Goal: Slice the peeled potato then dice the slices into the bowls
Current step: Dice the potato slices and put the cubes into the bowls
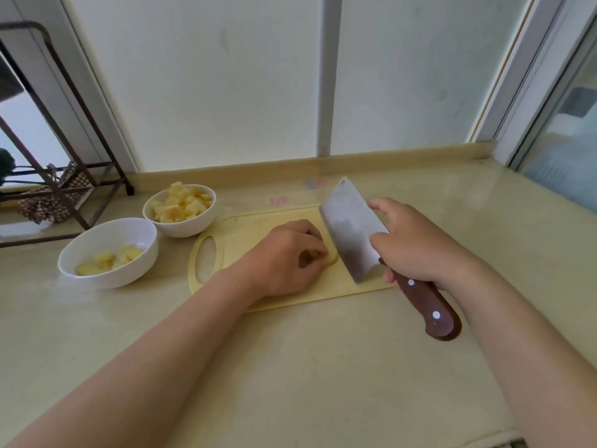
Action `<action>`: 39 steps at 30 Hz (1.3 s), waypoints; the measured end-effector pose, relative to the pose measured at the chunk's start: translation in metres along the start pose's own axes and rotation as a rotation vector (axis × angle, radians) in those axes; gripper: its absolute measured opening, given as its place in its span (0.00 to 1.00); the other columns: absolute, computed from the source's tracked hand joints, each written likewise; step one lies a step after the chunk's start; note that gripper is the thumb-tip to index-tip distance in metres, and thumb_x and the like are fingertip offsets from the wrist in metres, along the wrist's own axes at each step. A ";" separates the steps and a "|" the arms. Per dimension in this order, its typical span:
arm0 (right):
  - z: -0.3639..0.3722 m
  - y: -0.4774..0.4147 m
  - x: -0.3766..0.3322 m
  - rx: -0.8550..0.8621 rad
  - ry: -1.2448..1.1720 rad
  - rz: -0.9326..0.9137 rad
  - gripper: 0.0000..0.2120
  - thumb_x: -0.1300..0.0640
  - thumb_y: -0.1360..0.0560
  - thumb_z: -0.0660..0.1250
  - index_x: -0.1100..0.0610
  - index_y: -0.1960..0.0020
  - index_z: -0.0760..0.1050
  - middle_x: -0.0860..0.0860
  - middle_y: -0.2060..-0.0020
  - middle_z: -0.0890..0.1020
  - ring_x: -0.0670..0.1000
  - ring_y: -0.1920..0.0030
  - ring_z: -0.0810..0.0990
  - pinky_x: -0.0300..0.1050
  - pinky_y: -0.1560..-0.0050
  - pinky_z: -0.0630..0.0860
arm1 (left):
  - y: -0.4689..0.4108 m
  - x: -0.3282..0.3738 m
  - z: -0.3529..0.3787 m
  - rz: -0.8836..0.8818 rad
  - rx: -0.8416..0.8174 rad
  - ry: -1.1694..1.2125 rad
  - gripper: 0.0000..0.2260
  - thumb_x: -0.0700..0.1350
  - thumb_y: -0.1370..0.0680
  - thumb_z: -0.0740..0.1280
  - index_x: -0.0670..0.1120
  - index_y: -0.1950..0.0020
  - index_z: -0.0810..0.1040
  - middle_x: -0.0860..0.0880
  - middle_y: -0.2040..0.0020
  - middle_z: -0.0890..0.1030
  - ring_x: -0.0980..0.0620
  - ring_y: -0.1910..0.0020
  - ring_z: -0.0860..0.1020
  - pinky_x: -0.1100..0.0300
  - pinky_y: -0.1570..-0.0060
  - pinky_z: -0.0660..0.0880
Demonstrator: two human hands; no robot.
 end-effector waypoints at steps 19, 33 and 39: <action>0.017 0.002 -0.057 -0.150 0.282 0.018 0.45 0.66 0.24 0.54 0.34 0.18 0.41 0.59 0.62 0.83 0.52 0.77 0.79 0.43 0.74 0.78 | 0.004 0.013 0.002 0.165 -0.061 0.017 0.07 0.36 0.27 0.70 0.43 0.51 0.85 0.48 0.51 0.81 0.50 0.55 0.78 0.63 0.52 0.74; 0.009 0.018 -0.052 -0.187 0.391 -0.009 0.45 0.66 0.23 0.55 0.30 0.20 0.41 0.57 0.66 0.83 0.53 0.76 0.81 0.44 0.73 0.79 | 0.003 0.010 0.008 0.109 -0.071 -0.062 0.07 0.43 0.24 0.66 0.43 0.50 0.82 0.45 0.53 0.78 0.45 0.55 0.76 0.50 0.52 0.74; -0.004 0.028 -0.043 -0.260 0.444 -0.012 0.44 0.64 0.22 0.55 0.25 0.22 0.40 0.58 0.62 0.83 0.54 0.75 0.81 0.44 0.73 0.77 | 0.002 0.011 0.010 0.086 -0.034 -0.061 0.08 0.43 0.23 0.67 0.43 0.47 0.82 0.46 0.53 0.78 0.46 0.55 0.75 0.51 0.52 0.75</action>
Point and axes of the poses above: each hand's wrist, its own y-axis away from the middle knuckle, its own z-axis out of the palm, x = y × z, the point moved 3 cm from there along -y, towards the middle knuckle
